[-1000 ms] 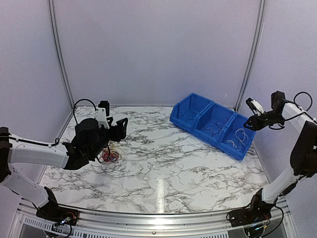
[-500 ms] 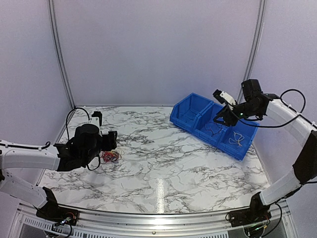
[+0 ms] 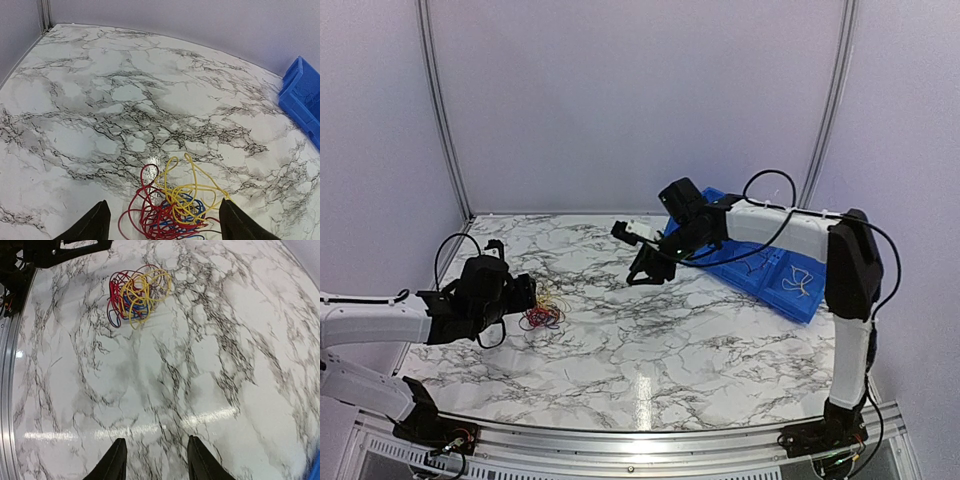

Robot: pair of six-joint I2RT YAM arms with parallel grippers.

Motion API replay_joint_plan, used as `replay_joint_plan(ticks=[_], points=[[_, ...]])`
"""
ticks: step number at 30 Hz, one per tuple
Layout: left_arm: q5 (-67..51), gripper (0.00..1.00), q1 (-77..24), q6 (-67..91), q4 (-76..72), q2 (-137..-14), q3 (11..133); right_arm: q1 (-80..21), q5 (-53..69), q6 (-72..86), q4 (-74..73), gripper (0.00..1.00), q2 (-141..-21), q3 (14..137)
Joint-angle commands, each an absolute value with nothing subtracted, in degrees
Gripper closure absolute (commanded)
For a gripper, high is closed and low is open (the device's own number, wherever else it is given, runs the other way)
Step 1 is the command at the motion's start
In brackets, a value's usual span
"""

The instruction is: Untangle the cables

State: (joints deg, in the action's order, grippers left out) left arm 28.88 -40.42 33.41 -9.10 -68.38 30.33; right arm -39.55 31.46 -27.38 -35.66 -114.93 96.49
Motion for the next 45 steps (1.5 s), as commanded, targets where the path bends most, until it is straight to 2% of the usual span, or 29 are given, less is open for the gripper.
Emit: replay_joint_plan(ticks=[1, 7, 11, 15, 28, 34, 39, 40, 45], points=[[24.94, 0.23, -39.83, 35.42, -9.40, -71.25, 29.66, -43.31, 30.99, -22.93, -32.95, 0.57, -123.41, 105.78], [23.58, 0.23, -39.57, 35.99, -11.03, -74.33, 30.24, -45.75, 33.91, -18.25, -30.43, 0.54, -133.33, 116.01], [23.56, 0.23, -39.25, 36.33, -11.16, -75.52, 30.24, -46.91, 35.88, -17.52, -30.78, 0.48, -137.71, 121.70], [23.21, 0.23, -38.98, 36.88, -11.17, -76.25, 30.32, -48.14, 36.68, -16.90, -29.90, 0.45, -141.08, 124.06], [23.21, 0.23, -37.97, 35.86, -11.30, -76.67, 29.68, -50.25, 38.10, -15.14, -26.39, 0.43, -145.45, 126.02], [21.81, 0.23, -37.88, 35.70, -11.98, -78.15, 30.29, -50.27, 35.48, -12.00, -22.64, 0.64, -146.32, 126.12], [19.94, 0.23, -37.79, 35.20, -14.92, -79.61, 30.50, -50.23, 35.49, -11.30, -21.28, 0.97, -145.53, 126.04], [19.75, 0.23, -37.79, 35.16, -15.55, -80.05, 30.59, -50.26, 35.61, -11.26, -21.27, 1.00, -145.28, 125.85], [17.81, 0.23, -37.55, 34.74, -18.33, -83.56, 31.96, -50.23, 36.40, -10.62, -20.66, 1.00, -143.88, 124.11]])
